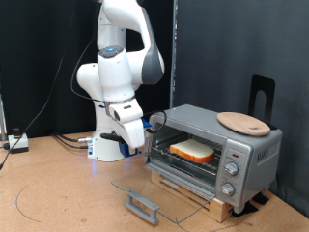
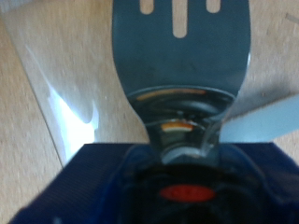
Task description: Make a piece of toast with the oven
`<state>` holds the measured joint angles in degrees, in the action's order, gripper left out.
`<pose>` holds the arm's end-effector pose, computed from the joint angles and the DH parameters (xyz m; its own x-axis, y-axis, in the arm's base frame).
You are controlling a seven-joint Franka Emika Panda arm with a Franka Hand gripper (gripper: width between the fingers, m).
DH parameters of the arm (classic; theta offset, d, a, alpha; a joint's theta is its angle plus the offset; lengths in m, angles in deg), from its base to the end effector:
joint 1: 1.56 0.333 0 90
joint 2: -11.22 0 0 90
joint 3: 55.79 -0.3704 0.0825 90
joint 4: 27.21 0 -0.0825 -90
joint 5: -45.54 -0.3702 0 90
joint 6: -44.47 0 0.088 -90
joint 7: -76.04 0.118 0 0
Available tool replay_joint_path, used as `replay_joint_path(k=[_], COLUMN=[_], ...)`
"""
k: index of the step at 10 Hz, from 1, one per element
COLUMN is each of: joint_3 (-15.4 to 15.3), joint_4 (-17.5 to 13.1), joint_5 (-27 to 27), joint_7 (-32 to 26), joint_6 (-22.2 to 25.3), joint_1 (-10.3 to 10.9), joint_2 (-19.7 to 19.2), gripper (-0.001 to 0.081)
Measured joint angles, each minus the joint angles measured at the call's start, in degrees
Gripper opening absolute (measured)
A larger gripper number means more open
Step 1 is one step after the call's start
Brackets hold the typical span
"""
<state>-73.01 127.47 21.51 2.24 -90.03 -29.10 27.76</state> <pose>0.3599 -0.0579 0.3635 0.7047 0.6919 0.1571 0.7094 -0.6906 -0.1407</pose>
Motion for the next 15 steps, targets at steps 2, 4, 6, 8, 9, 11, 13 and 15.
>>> replay_joint_path(k=[2, 4, 6, 8, 9, 11, 13, 15], joint_3=[3.72, 7.19, 9.78, 11.23, 11.33, 11.31, 10.67, 8.68], joint_4=[-1.19, -2.61, -4.90, -7.19, -7.40, -7.24, -7.03, -6.37], joint_5=[-8.31, -12.82, -12.67, -10.83, -9.79, -11.21, -15.29, -16.99], joint_7=[-6.23, -8.53, -9.03, -9.54, -9.54, -8.53, -7.66, -6.79], joint_6=[5.66, 11.23, 17.78, 22.19, 23.11, 24.50, 27.90, 29.51], joint_1=[0.13, -0.01, -0.24, -0.41, -0.55, -0.45, 0.93, 2.94], joint_2=[2.57, 5.48, 7.78, 9.94, 10.99, 10.60, 10.77, 11.59], gripper=[0.0395, 0.0395, 0.0395, 0.0395, 0.0395, 0.0395, 0.0395, 0.0395])
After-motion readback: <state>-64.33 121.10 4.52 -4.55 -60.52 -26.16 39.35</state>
